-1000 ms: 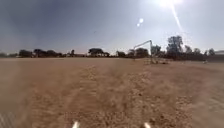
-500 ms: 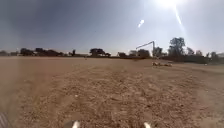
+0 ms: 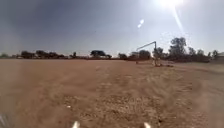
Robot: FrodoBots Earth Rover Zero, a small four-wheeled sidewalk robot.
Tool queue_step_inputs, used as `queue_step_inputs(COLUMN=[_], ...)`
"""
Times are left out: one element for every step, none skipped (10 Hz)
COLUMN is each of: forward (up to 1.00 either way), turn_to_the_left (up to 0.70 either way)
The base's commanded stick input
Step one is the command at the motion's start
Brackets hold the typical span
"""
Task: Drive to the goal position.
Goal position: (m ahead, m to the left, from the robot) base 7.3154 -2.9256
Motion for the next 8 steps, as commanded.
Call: queue_step_inputs(forward=[0.70,0.70,0.70,0.70,0.70,0.70,0.70,0.70], turn_to_the_left=[0.00,0.00,0.00,0.00,0.00,0.00,0.00,0.00])
